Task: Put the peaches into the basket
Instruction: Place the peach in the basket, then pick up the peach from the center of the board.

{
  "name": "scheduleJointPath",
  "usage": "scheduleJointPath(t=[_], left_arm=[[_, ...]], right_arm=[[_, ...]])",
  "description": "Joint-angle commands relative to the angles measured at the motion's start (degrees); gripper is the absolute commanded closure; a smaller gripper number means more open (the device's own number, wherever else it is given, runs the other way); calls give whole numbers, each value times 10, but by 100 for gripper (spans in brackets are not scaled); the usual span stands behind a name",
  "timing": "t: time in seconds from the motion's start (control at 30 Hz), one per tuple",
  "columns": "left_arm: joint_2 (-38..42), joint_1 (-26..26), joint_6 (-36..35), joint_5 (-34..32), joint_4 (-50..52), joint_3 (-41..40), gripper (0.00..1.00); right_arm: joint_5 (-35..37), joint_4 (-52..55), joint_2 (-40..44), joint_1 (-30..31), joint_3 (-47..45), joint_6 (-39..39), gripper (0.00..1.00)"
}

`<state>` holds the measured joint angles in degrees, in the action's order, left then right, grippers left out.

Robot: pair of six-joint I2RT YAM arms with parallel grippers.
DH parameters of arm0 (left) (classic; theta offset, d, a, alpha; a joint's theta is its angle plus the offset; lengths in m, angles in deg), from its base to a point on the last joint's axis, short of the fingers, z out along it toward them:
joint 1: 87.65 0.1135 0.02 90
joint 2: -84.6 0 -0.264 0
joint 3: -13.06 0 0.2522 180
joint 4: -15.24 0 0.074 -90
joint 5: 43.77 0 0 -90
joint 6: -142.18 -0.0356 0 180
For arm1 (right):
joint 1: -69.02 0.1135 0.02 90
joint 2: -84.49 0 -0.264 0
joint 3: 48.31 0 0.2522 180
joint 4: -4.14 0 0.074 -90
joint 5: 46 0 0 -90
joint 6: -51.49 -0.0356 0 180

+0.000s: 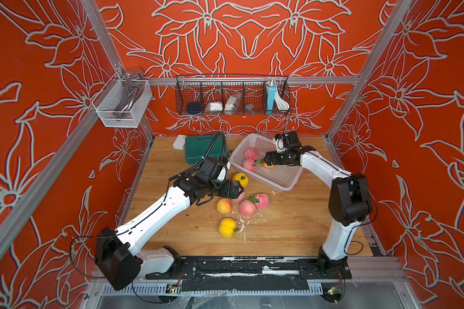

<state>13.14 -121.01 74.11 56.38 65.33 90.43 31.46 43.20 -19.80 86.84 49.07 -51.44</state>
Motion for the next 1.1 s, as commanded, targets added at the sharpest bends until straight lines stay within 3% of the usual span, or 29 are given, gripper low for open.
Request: scheduleJointPath(t=[0.0, 0.27, 0.57, 0.8, 1.07], left_arm=[[33, 2, 20, -8, 17, -27, 1], [139, -1, 55, -22, 43, -95, 1], [222, -2, 110, -8, 42, -166, 1], [251, -2, 128, 13, 39, -196, 1], [272, -2, 134, 16, 38, -222, 1]], right_arm=[[23, 28, 64, 22, -34, 8, 8], [77, 110, 209, 102, -106, 31, 3], [122, 169, 351, 221, -175, -2, 2], [169, 179, 406, 300, -236, -42, 2], [174, 83, 403, 340, -331, -98, 2]])
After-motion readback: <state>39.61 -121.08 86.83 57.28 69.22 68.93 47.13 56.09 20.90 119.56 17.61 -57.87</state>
